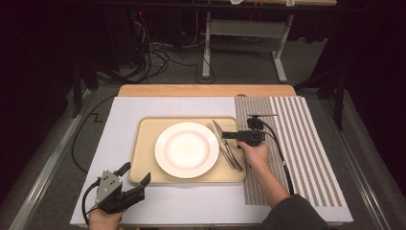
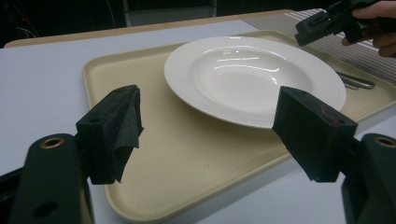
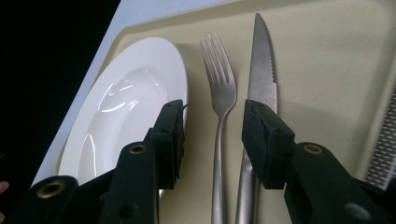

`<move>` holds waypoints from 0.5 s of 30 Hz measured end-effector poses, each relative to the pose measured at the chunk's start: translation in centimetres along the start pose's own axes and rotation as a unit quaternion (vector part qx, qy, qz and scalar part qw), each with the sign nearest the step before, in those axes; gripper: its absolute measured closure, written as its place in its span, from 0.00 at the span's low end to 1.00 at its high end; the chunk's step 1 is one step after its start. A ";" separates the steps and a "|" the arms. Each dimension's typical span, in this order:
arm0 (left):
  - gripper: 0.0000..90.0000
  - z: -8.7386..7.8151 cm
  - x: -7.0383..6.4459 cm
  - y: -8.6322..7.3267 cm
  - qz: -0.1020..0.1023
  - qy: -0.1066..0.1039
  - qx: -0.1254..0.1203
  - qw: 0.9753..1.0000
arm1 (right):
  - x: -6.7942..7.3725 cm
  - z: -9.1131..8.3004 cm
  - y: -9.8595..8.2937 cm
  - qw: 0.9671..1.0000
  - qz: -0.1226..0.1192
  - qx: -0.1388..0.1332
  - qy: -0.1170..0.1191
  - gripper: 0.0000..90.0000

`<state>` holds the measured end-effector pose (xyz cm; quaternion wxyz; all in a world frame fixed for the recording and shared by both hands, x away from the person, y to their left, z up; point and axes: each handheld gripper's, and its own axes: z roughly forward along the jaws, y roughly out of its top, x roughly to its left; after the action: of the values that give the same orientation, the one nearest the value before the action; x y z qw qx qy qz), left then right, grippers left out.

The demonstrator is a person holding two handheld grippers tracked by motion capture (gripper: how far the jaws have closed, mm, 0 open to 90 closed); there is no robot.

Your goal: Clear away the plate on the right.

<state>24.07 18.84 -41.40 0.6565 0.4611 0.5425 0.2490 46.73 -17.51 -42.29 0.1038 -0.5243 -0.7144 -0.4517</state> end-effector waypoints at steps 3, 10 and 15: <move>0.27 0.0 0.0 0.0 -0.001 0.000 -0.001 1.000 | -0.2 -0.3 0.0 1.000 0.001 -0.002 0.000 0.66; 0.27 0.0 0.0 0.0 -0.001 0.001 -0.001 1.000 | -0.4 -0.9 0.0 1.000 -0.002 -0.005 0.001 0.66; 0.27 0.0 0.0 0.0 -0.001 0.001 -0.001 1.000 | -0.7 -1.6 -0.1 1.000 0.001 -0.010 0.000 0.66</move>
<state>24.10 18.86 -41.40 0.6567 0.4594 0.5437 0.2492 46.45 -19.16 -41.89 0.0990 -0.5258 -0.7097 -0.4583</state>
